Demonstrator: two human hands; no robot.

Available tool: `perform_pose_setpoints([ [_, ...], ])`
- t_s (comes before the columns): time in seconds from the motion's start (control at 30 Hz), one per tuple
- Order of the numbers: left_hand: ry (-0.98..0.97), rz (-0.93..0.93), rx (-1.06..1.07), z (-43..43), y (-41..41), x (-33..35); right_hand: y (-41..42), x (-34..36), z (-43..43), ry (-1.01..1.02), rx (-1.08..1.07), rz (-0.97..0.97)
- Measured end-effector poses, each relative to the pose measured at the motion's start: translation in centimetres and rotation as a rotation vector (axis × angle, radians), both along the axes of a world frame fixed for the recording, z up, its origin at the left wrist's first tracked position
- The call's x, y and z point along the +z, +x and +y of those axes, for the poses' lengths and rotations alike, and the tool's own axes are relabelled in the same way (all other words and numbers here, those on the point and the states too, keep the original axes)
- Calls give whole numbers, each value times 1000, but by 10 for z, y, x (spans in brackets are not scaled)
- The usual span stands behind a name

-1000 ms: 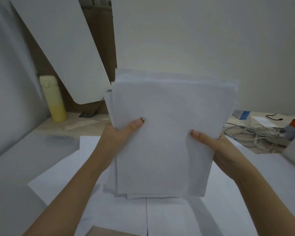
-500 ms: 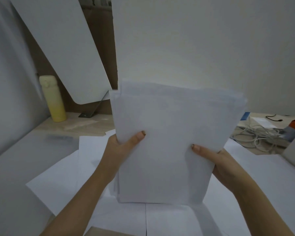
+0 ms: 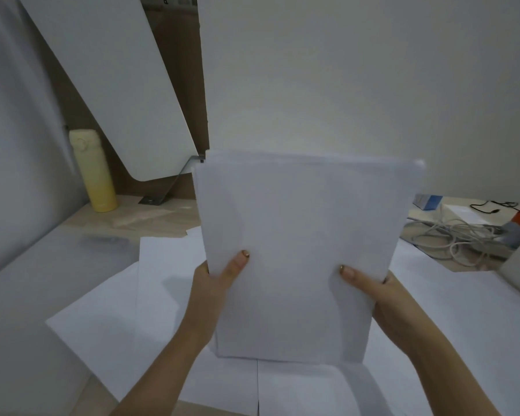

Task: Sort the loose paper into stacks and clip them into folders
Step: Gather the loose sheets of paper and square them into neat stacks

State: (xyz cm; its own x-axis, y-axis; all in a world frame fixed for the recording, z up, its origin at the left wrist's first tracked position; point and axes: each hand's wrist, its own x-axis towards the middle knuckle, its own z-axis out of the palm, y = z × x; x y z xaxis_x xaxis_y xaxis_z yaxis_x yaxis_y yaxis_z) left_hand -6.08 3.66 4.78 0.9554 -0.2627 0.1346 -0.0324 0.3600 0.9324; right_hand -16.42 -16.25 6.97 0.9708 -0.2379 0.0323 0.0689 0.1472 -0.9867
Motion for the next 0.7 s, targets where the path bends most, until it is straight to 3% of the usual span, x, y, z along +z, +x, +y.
perform_pose_setpoints([
  [0.13,-62,-170,9,7,4,13,-5,-4,-7,4,-52,-18],
  [0.27,15,-83,67,-9,-6,8,-3,-21,-1,12,-89,45],
  [0.47,-84,-248,98,2,3,32,-5,8,-9,-9,-70,-67],
  [0.6,47,-157,77,0,-6,1,-9,-23,-3,18,-101,65],
  [0.7,26,-21,117,-11,-15,-9,-8,-33,5,46,-132,85],
])
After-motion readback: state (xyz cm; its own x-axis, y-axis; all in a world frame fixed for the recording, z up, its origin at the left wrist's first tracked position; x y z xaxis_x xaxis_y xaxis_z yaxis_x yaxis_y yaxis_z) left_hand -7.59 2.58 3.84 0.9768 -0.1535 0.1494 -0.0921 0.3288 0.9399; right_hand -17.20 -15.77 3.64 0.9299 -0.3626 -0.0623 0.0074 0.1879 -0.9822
